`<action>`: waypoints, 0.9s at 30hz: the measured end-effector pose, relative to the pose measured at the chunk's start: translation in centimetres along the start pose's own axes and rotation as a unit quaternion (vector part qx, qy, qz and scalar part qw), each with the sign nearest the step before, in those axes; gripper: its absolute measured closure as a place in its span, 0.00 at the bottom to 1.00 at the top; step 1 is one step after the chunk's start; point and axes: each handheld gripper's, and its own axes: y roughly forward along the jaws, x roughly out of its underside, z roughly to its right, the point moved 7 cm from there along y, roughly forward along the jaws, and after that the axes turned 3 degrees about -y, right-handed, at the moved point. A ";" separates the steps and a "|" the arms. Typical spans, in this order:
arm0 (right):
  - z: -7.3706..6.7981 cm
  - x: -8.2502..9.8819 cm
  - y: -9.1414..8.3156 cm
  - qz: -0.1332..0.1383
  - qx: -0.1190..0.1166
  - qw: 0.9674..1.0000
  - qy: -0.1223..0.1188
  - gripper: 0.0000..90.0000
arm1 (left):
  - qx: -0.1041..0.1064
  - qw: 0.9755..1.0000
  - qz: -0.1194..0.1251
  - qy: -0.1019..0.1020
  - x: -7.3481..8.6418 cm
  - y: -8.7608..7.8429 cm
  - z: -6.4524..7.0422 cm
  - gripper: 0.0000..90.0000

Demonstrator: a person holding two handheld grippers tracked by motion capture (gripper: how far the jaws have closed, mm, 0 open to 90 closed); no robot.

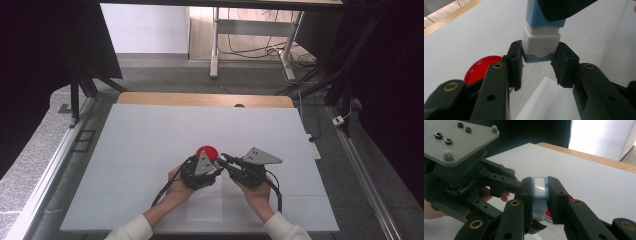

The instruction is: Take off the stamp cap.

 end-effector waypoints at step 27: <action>0.0 0.1 -0.1 0.004 0.004 1.000 0.004 0.83 | -0.008 1.000 -0.006 0.006 0.2 0.0 0.0 0.72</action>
